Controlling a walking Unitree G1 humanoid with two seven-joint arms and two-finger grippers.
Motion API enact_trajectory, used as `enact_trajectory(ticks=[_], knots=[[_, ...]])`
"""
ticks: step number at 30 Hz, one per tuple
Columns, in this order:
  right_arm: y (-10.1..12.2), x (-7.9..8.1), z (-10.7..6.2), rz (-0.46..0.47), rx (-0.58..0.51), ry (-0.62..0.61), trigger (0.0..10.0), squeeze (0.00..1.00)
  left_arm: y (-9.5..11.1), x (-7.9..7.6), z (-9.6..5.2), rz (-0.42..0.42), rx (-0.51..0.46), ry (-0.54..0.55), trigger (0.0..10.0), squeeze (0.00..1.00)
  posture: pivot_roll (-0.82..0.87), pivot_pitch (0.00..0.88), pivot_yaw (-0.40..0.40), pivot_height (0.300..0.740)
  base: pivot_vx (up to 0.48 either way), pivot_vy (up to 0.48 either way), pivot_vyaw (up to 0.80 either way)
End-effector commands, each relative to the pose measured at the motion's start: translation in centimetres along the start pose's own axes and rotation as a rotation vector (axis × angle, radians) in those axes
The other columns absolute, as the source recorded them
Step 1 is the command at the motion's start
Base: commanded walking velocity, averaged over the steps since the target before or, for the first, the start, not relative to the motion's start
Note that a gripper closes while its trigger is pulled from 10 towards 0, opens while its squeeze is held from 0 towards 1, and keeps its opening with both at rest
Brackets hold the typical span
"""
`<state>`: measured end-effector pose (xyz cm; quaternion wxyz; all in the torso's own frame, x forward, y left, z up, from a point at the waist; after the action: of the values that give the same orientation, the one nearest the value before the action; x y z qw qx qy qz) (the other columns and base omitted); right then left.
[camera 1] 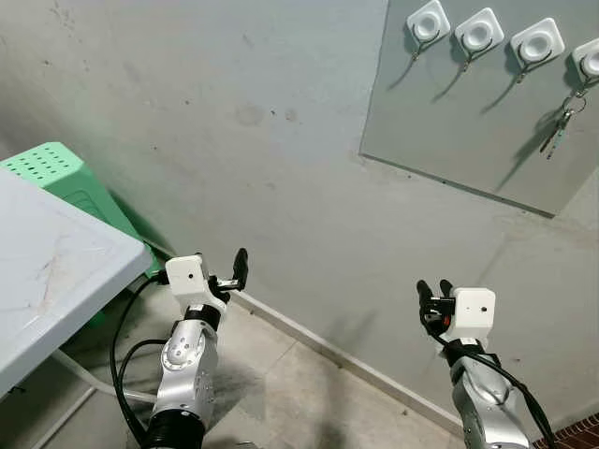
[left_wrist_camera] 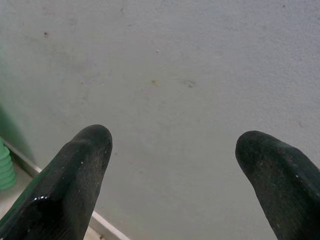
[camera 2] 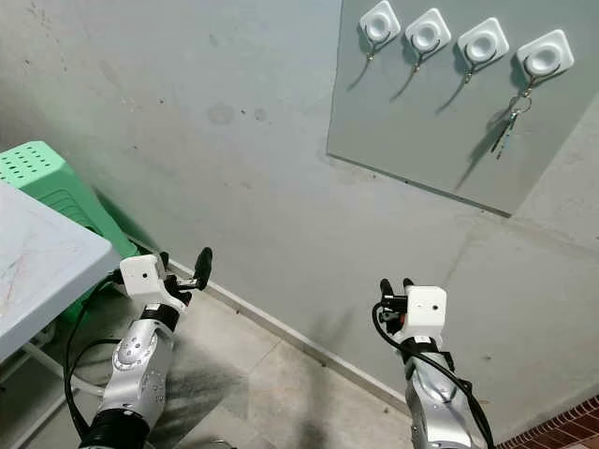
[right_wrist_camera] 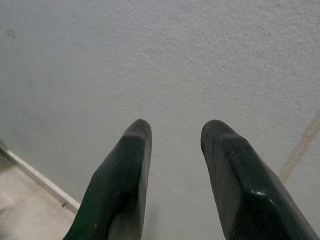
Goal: Hang keys on a hook
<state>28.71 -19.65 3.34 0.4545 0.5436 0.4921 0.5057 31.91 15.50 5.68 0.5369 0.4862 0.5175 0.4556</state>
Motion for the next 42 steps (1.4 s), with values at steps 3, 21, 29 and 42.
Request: enact_trajectory(ticks=[3, 21, 29, 42], knots=[[-0.1, 0.0, -0.1, -0.022, -0.002, 0.012, 10.0, 0.0, -0.1, 0.3, -0.2, 0.02, 0.0, 0.001, 10.0, 0.0, -0.04, 0.0, -0.004, 0.721, 0.0, 0.0, 0.0], [6.0, 2.9, -1.7, -0.001, -0.225, 0.178, 10.0, 0.0, 4.2, -1.9, -3.4, 0.098, -0.176, -0.088, 10.0, 0.0, -0.04, 0.0, -0.008, 0.721, 0.0, 0.0, 0.67], [8.3, 3.5, -2.0, 0.033, -0.264, 0.197, 10.0, 0.0, 6.1, -2.1, -3.5, 0.074, -0.215, -0.066, 10.0, 0.0, -0.03, 0.0, -0.02, 0.721, 0.0, 0.0, 0.8], [8.7, 3.3, -2.4, 0.038, -0.227, 0.198, 10.0, 0.0, 6.3, -2.1, -3.6, 0.078, -0.182, -0.066, 10.0, 0.0, -0.04, 0.0, -0.023, 0.721, 0.0, 0.0, 0.8]])
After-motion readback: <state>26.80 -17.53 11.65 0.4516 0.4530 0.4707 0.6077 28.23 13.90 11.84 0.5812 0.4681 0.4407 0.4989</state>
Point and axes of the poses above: a point about 5 cm out from each wrist's last joint towards the gripper, its own z axis pointing out of the wrist towards the gripper, its own y axis along the axis of the wrist's last joint, x = y × z, the point moved 2 cm from there along z, pointing out of the wrist towards the gripper, and after that the axes turned 6 degrees about z, right-handed, at the moved point
